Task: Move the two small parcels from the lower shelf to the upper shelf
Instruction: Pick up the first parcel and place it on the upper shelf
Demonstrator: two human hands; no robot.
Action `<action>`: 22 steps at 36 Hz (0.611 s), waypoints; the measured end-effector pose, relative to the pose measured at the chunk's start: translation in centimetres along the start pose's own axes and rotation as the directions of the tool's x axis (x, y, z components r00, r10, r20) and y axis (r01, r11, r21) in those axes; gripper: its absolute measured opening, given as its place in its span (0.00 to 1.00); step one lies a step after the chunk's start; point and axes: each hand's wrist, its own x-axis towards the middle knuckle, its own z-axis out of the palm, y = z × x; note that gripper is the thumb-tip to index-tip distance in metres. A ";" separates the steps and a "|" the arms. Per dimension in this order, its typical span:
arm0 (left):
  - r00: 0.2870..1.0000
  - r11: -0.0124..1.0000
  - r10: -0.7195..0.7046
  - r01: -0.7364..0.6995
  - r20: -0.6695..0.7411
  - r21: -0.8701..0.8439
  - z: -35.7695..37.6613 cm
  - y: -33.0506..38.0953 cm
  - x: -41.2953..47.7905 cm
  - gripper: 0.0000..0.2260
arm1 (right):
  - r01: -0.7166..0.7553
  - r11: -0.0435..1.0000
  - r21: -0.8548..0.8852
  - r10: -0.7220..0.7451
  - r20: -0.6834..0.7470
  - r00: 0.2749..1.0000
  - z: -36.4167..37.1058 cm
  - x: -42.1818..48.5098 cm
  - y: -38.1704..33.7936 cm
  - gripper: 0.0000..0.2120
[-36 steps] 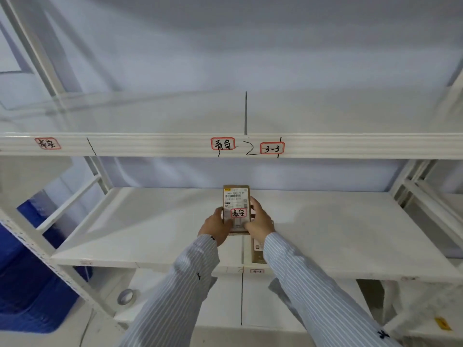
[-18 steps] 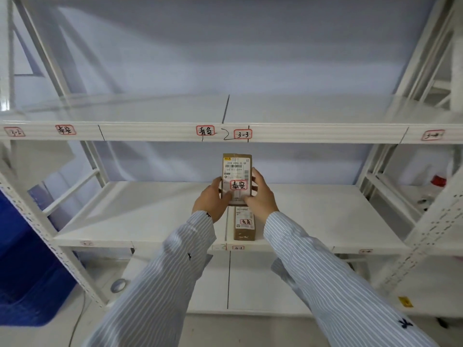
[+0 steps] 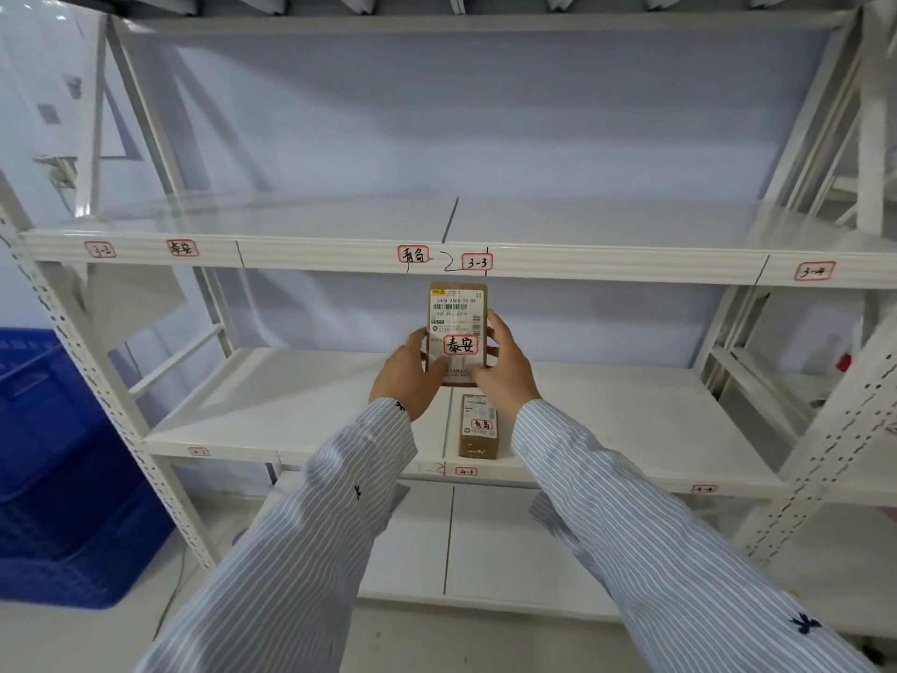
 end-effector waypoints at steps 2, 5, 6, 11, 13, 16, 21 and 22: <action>0.999 0.999 0.003 -0.004 -0.042 -0.032 -1.5 0.3 0.0 0.22 | 0.036 0.999 0.015 -0.036 0.012 0.999 0.5 0.3 -1.2 0.38; 0.994 0.999 0.005 -0.009 -0.106 -0.038 -4.3 0.6 0.1 0.23 | 0.108 0.994 0.024 -0.108 0.034 0.994 1.4 0.9 -3.6 0.37; 0.992 1.000 0.004 -0.008 -0.127 -0.030 -5.3 0.7 0.2 0.23 | 0.130 0.991 0.027 -0.131 0.042 0.990 1.7 1.3 -4.4 0.37; 0.982 1.000 -0.006 0.009 -0.191 0.013 -10.8 0.9 1.9 0.23 | 0.190 0.979 0.074 -0.197 0.090 0.976 4.2 3.4 -8.8 0.40; 0.977 0.999 -0.015 0.023 -0.211 0.033 -13.0 0.8 2.7 0.25 | 0.219 0.971 0.100 -0.229 0.109 0.967 5.3 4.3 -10.6 0.41; 0.970 0.997 -0.024 0.040 -0.241 0.062 -16.3 0.7 3.9 0.23 | 0.268 0.954 0.135 -0.286 0.141 0.948 6.9 5.6 -13.3 0.38; 0.961 0.992 -0.069 0.095 -0.266 0.084 -21.4 -0.3 6.4 0.21 | 0.280 0.947 0.159 -0.309 0.201 0.930 10.4 8.5 -17.2 0.37; 0.958 0.989 -0.079 0.109 -0.275 0.096 -22.3 -0.7 7.0 0.21 | 0.277 0.946 0.167 -0.309 0.216 0.926 11.1 9.1 -18.0 0.37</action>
